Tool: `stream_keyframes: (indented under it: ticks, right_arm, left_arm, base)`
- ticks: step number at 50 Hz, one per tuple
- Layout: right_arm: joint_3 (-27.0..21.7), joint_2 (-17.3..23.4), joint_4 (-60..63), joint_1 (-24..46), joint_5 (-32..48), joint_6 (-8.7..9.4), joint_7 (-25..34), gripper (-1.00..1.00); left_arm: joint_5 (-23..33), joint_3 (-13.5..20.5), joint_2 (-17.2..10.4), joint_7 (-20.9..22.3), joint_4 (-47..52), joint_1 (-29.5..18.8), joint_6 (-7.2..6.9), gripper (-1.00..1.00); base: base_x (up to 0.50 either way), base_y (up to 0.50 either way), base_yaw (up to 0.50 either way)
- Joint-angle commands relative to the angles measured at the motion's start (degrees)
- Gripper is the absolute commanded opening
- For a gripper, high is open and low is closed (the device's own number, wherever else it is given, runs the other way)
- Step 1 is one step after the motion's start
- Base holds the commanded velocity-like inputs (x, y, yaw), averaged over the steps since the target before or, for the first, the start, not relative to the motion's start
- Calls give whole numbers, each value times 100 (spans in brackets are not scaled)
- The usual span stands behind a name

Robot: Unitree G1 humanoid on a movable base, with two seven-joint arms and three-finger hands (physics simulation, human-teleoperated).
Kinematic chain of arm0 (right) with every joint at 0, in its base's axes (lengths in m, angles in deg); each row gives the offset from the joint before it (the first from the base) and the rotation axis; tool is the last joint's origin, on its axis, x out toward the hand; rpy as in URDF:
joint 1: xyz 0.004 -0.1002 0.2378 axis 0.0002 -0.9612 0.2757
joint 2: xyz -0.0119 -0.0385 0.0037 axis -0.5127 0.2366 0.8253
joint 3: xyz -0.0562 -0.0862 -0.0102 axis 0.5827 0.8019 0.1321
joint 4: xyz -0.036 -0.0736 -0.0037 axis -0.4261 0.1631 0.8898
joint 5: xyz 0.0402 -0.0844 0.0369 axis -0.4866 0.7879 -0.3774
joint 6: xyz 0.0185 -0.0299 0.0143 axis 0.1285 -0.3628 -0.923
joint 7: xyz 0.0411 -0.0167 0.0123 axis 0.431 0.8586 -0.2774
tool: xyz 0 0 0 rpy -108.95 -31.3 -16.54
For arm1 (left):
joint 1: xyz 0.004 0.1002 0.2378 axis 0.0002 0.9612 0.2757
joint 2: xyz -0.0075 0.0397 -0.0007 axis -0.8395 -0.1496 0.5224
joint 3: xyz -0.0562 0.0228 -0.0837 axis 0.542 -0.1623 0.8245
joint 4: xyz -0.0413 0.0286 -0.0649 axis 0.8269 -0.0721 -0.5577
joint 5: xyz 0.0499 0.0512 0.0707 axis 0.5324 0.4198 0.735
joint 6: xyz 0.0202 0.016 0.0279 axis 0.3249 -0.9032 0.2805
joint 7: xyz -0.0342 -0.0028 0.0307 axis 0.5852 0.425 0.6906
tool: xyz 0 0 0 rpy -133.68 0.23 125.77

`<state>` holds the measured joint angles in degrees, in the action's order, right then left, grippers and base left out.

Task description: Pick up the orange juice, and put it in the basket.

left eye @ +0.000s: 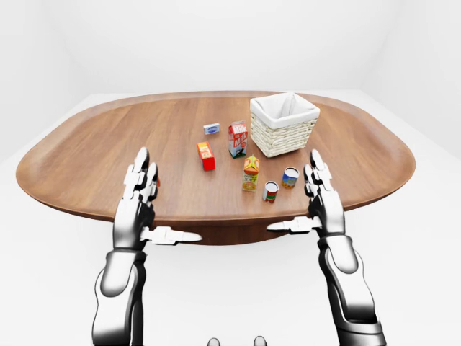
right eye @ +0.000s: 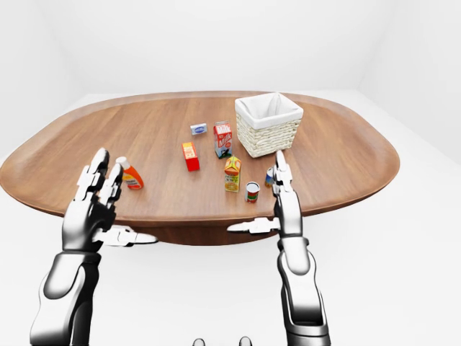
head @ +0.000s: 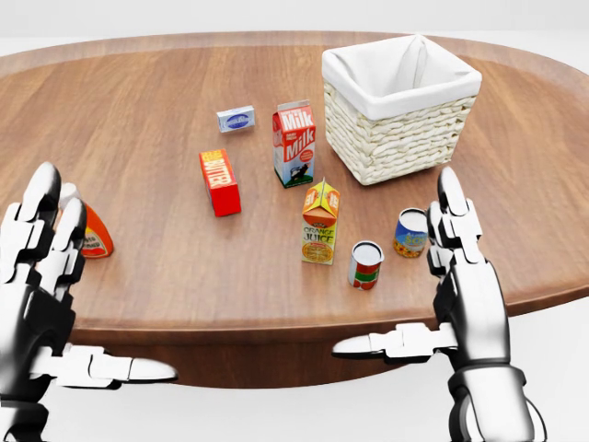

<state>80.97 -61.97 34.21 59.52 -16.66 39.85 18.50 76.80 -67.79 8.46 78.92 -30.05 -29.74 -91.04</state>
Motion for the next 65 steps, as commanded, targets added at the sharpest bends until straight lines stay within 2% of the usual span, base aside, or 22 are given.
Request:
stream_keyframes:
  ticks: [1, 7, 11, 13, 17, 21, 25, 35, 47, 48, 65]
  right_arm:
    - [-17, 27, 756, -5, 169, 0, 39, 100]
    - [24, 5, 1084, 44, 271, 0, 90, 100]
    - [81, -7, 1115, 9, 341, 0, 97, 100]
    - [96, -12, 1176, 21, 368, 0, 102, 100]
    - [91, -14, 1275, 40, 389, 0, 111, 100]
    - [61, -2, 1521, 94, 439, 0, 128, 100]
    - [51, 3, 1534, 91, 449, 0, 140, 100]
    - [26, 2, 1556, 89, 416, 0, 149, 100]
    - [120, -4, 1494, 84, 531, 0, 156, 100]
    - [167, 63, 1422, 73, 784, 0, 133, 100]
    - [257, 7, 1358, -25, 1041, 0, 407, 100]
  left_arm:
    - [-90, 312, -38, 307, 632, 213, 0, 100]
    - [-213, 550, 55, 645, 1211, 500, 0, 100]
    - [-330, 761, 99, 737, 1489, 534, 0, 100]
    - [-533, 1003, 49, 779, 1856, 444, 0, 100]
    - [-595, 1117, 95, 891, 1917, 530, 0, 100]
    - [-1058, 1675, -8, 983, 2256, 361, 0, 100]
    - [-1329, 1973, -108, 929, 2306, 217, 0, 100]
    - [-1407, 2098, -274, 871, 2254, 131, 0, 100]
    - [-1417, 2056, -213, 864, 2190, 191, 0, 100]
    - [-1408, 2047, -209, 871, 2181, 200, 0, 100]
    - [-1431, 2057, -196, 855, 2199, 197, 0, 100]
  base:
    - [0, 0, 0]
    - [0, 0, 0]
    - [0, 0, 0]
    - [0, 0, 0]
    - [0, 0, 0]
    - [5, -12, 0]
    - [15, -35, 0]
    - [26, -43, 0]
    - [28, -42, 0]
    - [45, -27, 0]
    - [48, -22, 0]
